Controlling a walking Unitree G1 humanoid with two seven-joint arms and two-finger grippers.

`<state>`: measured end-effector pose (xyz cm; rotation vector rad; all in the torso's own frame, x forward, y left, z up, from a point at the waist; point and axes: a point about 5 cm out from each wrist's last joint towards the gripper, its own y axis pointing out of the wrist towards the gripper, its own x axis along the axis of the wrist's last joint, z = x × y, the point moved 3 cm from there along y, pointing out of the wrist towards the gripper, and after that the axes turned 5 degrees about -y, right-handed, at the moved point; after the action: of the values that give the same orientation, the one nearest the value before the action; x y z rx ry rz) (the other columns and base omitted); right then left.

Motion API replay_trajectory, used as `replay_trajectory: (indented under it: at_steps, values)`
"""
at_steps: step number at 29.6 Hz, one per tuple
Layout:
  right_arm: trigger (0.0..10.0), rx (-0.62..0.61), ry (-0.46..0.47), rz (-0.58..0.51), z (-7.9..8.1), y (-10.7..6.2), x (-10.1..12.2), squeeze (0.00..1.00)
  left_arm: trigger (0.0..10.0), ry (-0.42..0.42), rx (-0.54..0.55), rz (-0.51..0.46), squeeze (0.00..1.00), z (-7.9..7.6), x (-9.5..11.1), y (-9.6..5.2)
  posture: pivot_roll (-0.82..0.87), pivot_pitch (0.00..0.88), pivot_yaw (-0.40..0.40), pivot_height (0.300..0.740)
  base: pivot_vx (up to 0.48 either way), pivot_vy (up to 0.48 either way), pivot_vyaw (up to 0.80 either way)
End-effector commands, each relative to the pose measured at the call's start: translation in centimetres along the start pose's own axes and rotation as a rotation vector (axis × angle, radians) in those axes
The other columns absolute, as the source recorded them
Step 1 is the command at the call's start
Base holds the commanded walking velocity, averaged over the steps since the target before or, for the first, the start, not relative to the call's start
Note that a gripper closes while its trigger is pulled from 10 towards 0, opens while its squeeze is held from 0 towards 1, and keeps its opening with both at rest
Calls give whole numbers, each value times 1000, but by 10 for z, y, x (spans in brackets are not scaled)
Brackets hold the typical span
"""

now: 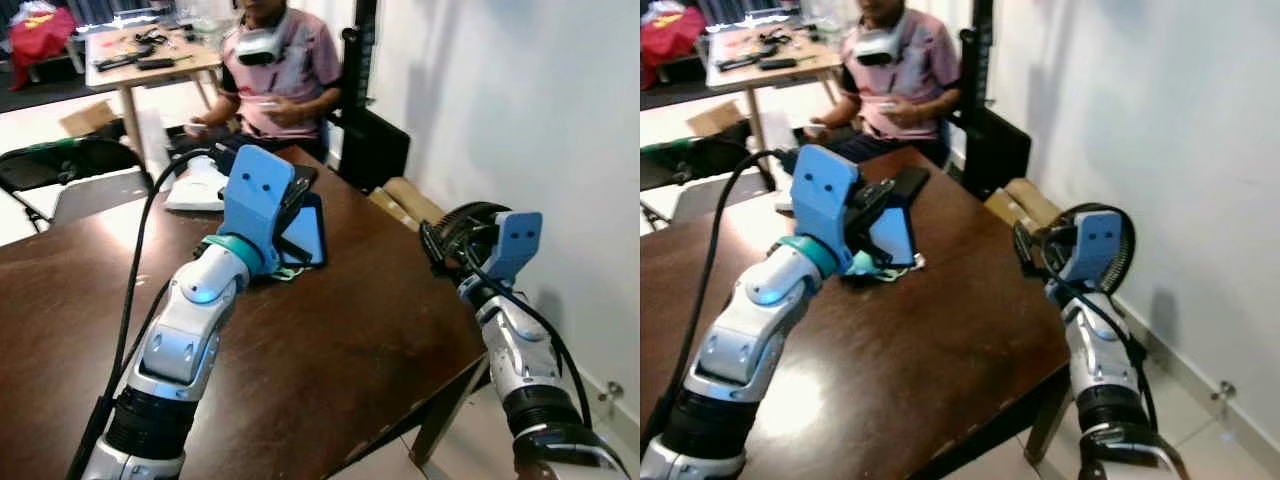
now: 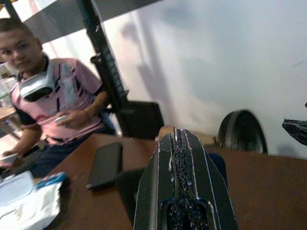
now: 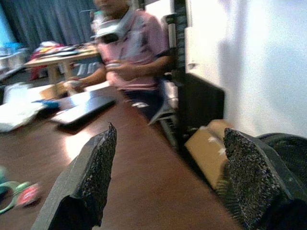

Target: Hang keys on a hook

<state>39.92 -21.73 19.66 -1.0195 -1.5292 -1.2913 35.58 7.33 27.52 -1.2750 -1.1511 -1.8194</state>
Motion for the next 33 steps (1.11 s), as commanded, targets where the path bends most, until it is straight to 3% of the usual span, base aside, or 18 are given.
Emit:
replay_trajectory:
  at_steps: [1,9,19,33]
  values:
    - [10000,20,-10,4,9,1,-3,0,10000,23,24,2,0,6,-1,-2,57,11,138,740,0,0,0]
    - [10000,51,-31,-4,19,7,1,0,10000,32,40,7,0,10,-3,-4,66,12,131,740,0,0,471]
    - [10000,41,-31,3,15,6,0,0,10000,29,43,8,0,9,-3,-4,61,16,125,740,0,0,789]
    - [10000,31,18,0,15,5,-1,0,10000,27,39,-1,0,8,-2,-4,63,15,127,740,0,0,0]
